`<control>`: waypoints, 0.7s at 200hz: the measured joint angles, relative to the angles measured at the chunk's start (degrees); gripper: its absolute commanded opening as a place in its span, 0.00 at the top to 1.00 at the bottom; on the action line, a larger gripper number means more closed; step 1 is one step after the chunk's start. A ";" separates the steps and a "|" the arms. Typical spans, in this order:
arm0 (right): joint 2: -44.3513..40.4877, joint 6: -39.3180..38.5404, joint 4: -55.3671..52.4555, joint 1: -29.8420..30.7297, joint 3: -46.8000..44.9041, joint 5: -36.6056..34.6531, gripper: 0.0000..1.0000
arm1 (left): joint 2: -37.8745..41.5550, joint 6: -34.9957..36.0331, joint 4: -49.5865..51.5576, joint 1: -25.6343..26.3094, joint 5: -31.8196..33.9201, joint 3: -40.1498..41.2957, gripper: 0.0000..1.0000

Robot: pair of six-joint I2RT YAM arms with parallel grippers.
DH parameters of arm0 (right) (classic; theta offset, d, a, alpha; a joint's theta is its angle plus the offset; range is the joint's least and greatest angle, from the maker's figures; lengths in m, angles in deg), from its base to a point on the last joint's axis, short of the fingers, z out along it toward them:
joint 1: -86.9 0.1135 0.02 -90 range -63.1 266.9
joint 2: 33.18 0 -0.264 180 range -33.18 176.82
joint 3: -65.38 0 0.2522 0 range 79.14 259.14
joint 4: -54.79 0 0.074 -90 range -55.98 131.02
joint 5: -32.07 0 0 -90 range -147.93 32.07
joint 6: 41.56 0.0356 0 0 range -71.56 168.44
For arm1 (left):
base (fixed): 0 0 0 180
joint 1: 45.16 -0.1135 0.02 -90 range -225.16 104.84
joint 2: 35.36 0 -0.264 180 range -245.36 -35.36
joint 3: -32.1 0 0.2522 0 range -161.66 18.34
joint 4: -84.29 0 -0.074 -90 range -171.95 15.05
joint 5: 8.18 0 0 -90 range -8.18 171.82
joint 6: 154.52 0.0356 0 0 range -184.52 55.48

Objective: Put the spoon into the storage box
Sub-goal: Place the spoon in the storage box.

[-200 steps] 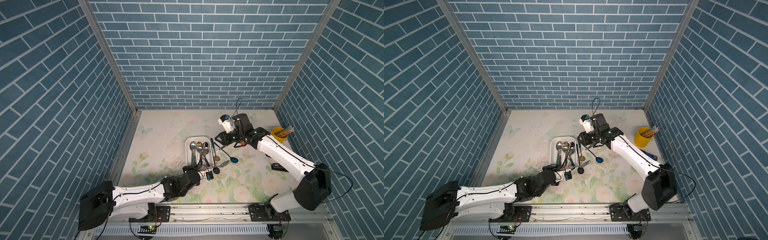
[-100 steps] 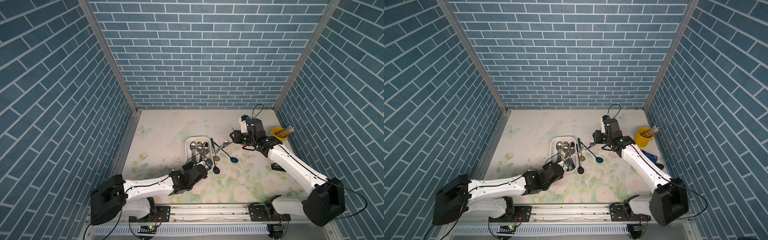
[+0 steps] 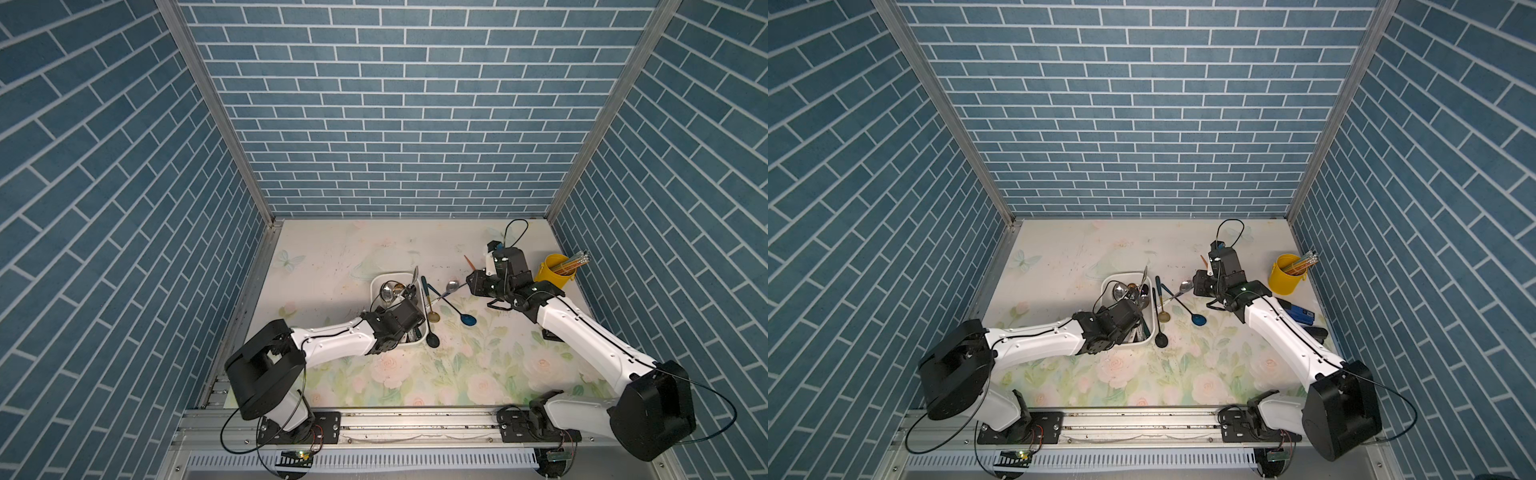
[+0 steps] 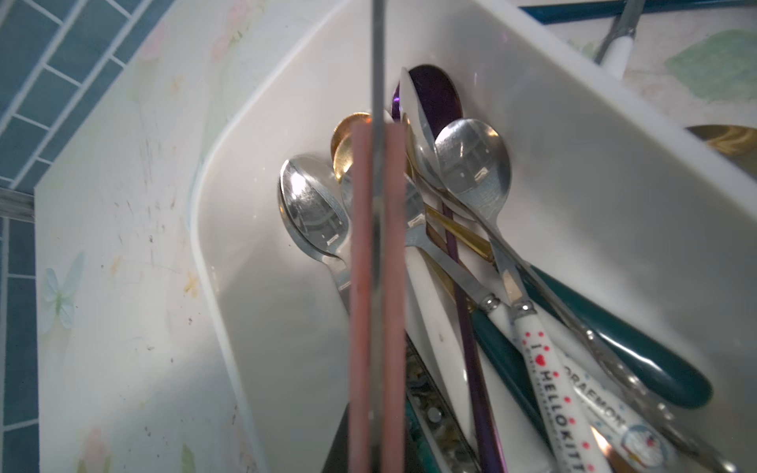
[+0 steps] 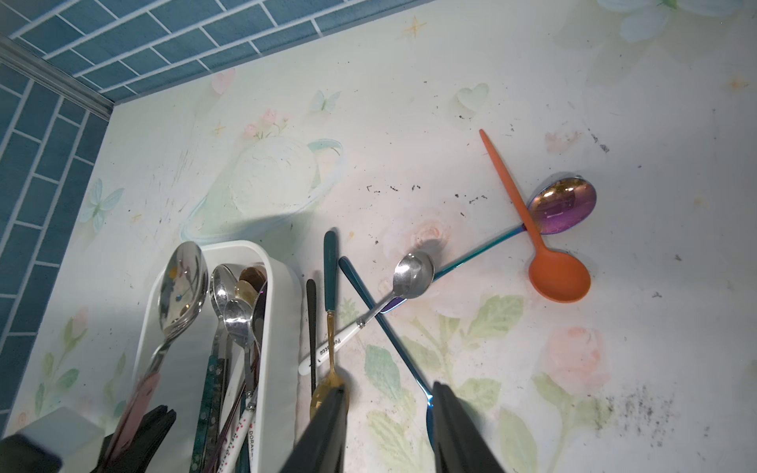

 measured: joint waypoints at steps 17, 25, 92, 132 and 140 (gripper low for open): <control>-0.50 -0.02 0.02 0.00 -0.87 -0.28 0.62 | -2.36 -2.82 2.71 0.00 -0.70 -2.16 1.00; -0.74 -0.02 0.02 0.00 -1.29 -0.46 0.62 | -2.93 -3.96 3.72 0.00 -0.85 -2.54 1.00; -0.98 -0.02 0.24 -0.09 -2.82 -0.81 0.62 | -7.76 -10.10 11.43 -0.42 -1.73 -5.90 1.00; -0.96 -0.02 0.57 -0.13 -3.28 -0.87 0.62 | -12.50 -11.23 16.44 -0.46 -2.34 -11.45 1.00; -0.94 -0.02 0.57 -0.13 -3.41 -0.87 0.62 | -13.49 -11.26 17.79 -0.46 -2.54 -12.70 0.97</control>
